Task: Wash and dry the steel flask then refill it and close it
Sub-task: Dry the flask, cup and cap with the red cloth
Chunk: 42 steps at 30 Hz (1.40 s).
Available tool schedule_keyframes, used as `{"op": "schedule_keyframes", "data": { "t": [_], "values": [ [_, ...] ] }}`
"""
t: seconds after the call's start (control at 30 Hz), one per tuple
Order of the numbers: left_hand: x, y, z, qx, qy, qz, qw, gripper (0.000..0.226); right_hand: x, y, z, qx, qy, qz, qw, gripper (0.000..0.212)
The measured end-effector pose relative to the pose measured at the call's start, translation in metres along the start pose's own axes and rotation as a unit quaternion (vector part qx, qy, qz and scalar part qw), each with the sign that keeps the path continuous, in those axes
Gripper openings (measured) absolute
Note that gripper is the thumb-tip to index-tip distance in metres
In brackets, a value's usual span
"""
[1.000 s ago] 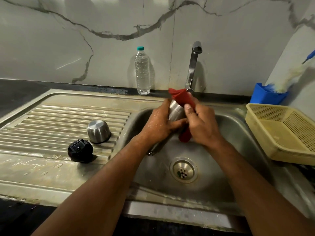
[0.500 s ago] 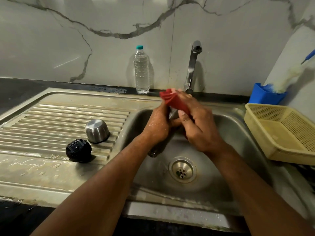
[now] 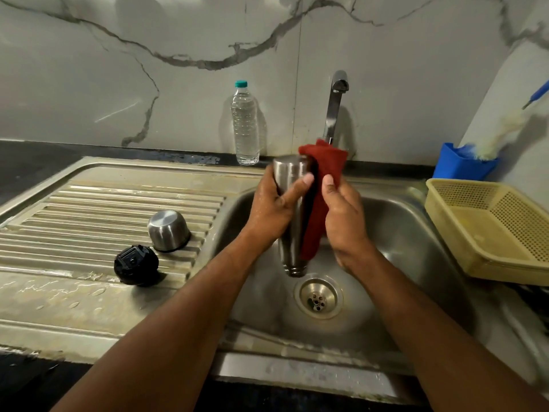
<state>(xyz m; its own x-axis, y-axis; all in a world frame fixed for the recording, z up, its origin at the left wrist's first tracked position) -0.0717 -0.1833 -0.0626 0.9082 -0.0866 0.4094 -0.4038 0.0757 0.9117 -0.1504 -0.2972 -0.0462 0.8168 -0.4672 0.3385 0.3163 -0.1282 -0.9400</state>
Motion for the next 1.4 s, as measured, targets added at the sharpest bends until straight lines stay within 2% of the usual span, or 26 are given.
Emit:
{"op": "schedule_keyframes", "data": {
  "t": [0.07,0.17,0.27,0.33,0.4,0.47,0.53,0.6,0.67,0.73,0.8,0.87,0.93,1.0,1.07,1.1,1.17,1.27,1.33,1.4],
  "values": [
    [0.004,0.006,-0.002,-0.076,0.044,-0.005,0.996,0.054,-0.005,0.006,0.010,0.004,0.008,0.042,0.999,0.035],
    [0.009,0.010,-0.014,-0.132,0.093,-0.022,0.987,0.057,-0.012,0.022,0.019,-0.045,0.015,0.108,0.993,0.034],
    [0.014,0.006,-0.026,-0.179,0.130,-0.057,0.973,0.052,-0.020,0.041,0.008,-0.038,0.054,0.277,0.959,0.028],
    [0.015,0.001,-0.024,-0.195,0.124,-0.077,0.970,0.040,-0.024,0.044,0.000,-0.005,0.074,0.352,0.933,0.025],
    [0.009,-0.004,-0.015,-0.201,0.110,-0.093,0.969,0.032,-0.021,0.039,0.001,-0.007,0.074,0.328,0.942,0.023],
    [0.003,-0.007,-0.004,-0.187,0.085,-0.099,0.974,0.045,-0.012,0.026,0.009,-0.016,0.058,0.197,0.978,0.028],
    [-0.001,-0.009,0.004,-0.191,0.060,-0.091,0.976,0.063,-0.007,0.008,0.016,-0.005,0.042,0.048,0.998,0.045],
    [0.001,-0.009,0.001,-0.202,0.064,-0.095,0.973,0.065,-0.007,0.004,0.024,-0.031,0.005,-0.010,0.999,0.053],
    [0.006,-0.005,-0.010,-0.209,0.104,-0.107,0.967,0.064,-0.006,0.019,0.022,-0.103,-0.005,0.014,0.995,0.049],
    [0.013,-0.002,-0.022,-0.216,0.142,-0.111,0.960,0.065,-0.006,0.040,0.011,-0.146,0.032,0.137,0.979,0.035],
    [0.017,-0.002,-0.028,-0.241,0.168,-0.116,0.949,0.055,-0.013,0.053,0.001,-0.079,0.069,0.300,0.948,0.026],
    [0.019,-0.006,-0.030,-0.253,0.185,-0.134,0.940,0.039,-0.015,0.053,-0.004,-0.006,0.084,0.353,0.932,0.024],
    [0.020,-0.010,-0.031,-0.265,0.185,-0.152,0.934,0.051,-0.009,0.042,-0.005,-0.041,0.084,0.278,0.956,0.024],
    [0.020,-0.013,-0.031,-0.286,0.187,-0.170,0.924,0.076,-0.003,0.025,0.001,-0.145,0.058,0.095,0.983,0.027],
    [0.017,-0.013,-0.029,-0.287,0.189,-0.177,0.922,0.084,-0.011,0.001,0.019,-0.203,-0.017,-0.087,0.975,0.041],
    [0.014,-0.012,-0.028,-0.286,0.189,-0.178,0.922,0.083,-0.015,-0.002,0.027,-0.212,-0.054,-0.143,0.965,0.050],
    [0.011,-0.012,-0.026,-0.293,0.198,-0.182,0.918,0.075,-0.020,0.000,0.036,-0.245,-0.098,-0.188,0.946,0.059],
    [0.014,-0.011,-0.036,-0.303,0.240,-0.209,0.898,0.066,-0.015,0.009,0.027,-0.305,-0.069,-0.135,0.940,0.055],
    [0.017,-0.008,-0.043,-0.300,0.257,-0.221,0.892,0.069,-0.005,0.019,0.013,-0.326,-0.037,-0.019,0.944,0.040],
    [0.019,-0.005,-0.045,-0.308,0.256,-0.225,0.888,0.068,0.004,0.029,-0.004,-0.268,0.004,0.122,0.956,0.029]
  ]
}}
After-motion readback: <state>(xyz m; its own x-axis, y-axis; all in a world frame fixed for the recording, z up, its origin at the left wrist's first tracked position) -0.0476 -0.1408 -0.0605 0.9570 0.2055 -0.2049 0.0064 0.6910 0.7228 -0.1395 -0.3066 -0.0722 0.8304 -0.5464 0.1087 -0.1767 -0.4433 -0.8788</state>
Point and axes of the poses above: each hand's wrist, its own x-axis towards the middle knuckle, its own z-axis out of the palm, y = z × x, the point moved 6 cm from there along x, towards the middle knuckle, and after that the axes turned 9 degrees about y, right-handed, at the moved point
